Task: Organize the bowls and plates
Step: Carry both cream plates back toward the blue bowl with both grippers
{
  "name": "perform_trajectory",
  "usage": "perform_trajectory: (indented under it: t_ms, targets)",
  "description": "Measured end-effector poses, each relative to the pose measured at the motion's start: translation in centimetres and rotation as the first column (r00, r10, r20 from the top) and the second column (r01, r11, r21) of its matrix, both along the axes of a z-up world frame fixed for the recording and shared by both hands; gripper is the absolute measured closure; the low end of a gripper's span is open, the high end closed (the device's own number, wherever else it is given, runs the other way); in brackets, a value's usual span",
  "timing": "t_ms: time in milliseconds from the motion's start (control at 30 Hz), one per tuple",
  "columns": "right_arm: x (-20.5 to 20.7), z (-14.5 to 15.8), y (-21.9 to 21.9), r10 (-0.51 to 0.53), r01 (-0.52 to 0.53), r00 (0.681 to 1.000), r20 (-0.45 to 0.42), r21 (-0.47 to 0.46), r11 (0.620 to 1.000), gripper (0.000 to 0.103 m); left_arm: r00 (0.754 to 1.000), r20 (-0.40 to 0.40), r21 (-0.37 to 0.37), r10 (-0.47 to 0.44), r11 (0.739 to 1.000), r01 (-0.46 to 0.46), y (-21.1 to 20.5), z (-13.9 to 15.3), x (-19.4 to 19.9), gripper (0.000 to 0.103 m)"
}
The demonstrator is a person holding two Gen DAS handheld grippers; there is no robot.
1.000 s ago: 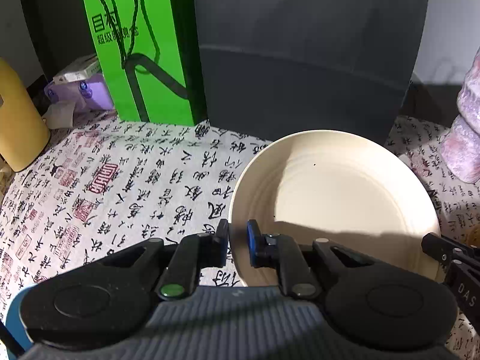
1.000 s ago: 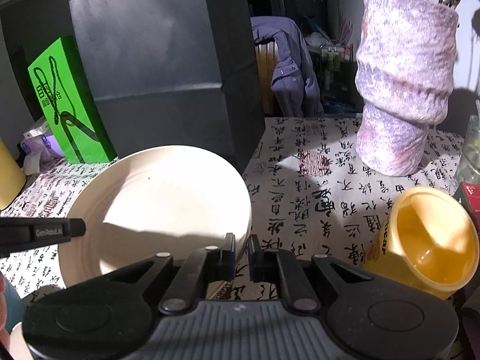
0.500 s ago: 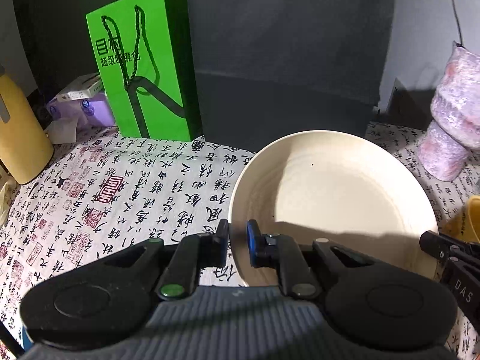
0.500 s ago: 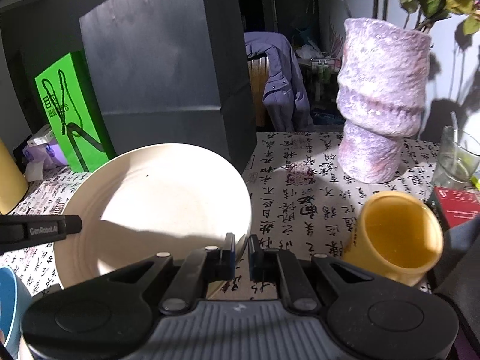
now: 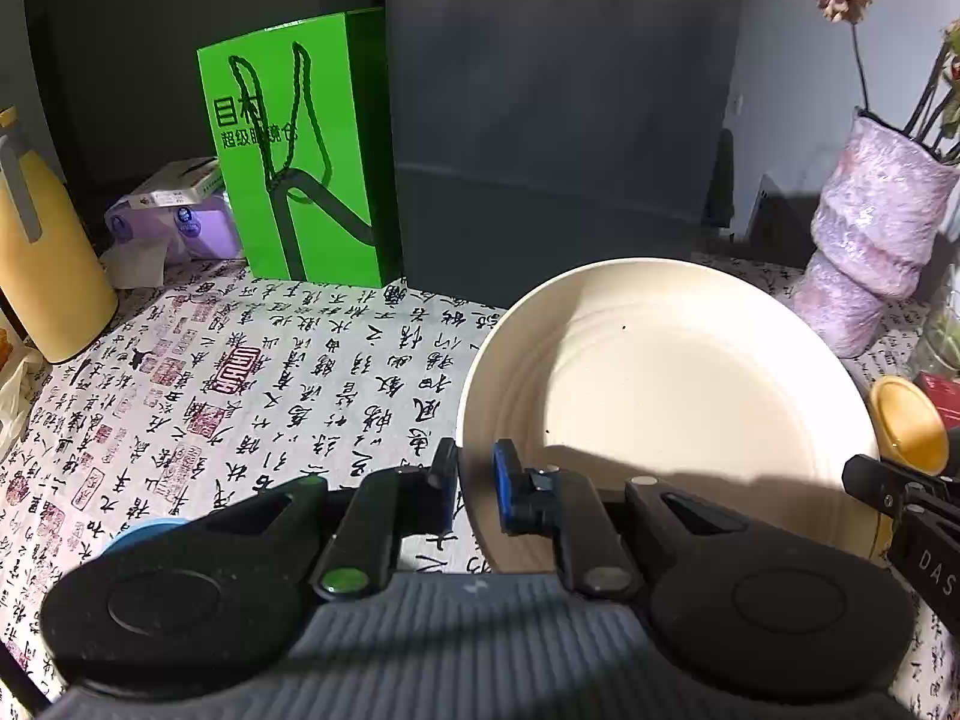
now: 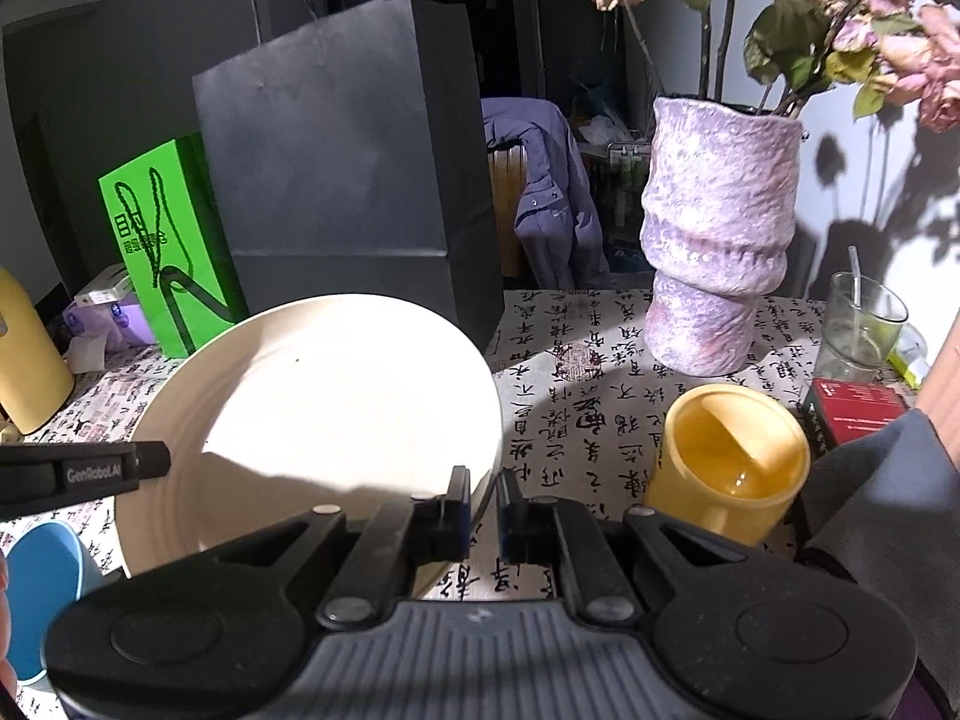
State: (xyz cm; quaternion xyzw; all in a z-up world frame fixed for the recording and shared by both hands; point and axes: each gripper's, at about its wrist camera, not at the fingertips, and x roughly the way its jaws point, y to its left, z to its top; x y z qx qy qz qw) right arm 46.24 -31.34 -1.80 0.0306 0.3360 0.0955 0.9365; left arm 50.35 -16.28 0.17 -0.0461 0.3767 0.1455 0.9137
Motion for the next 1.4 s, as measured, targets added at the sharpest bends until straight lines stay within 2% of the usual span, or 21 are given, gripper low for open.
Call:
perform_trajectory:
  t_ms: [533,1400]
  targets:
    - [-6.2,2.5,-0.3,-0.033,0.033,0.999,0.036,0.007,0.999,0.095,0.998,0.043,-0.013,-0.041,0.999,0.042,-0.7,2.0,-5.8,0.09]
    - [-17.5,4.9,-0.1,-0.088,0.091,0.992,0.092,-0.026,0.996,0.095,0.988,0.12,-0.043,-0.098,0.994,0.104,-1.6,4.2,-15.9,0.09]
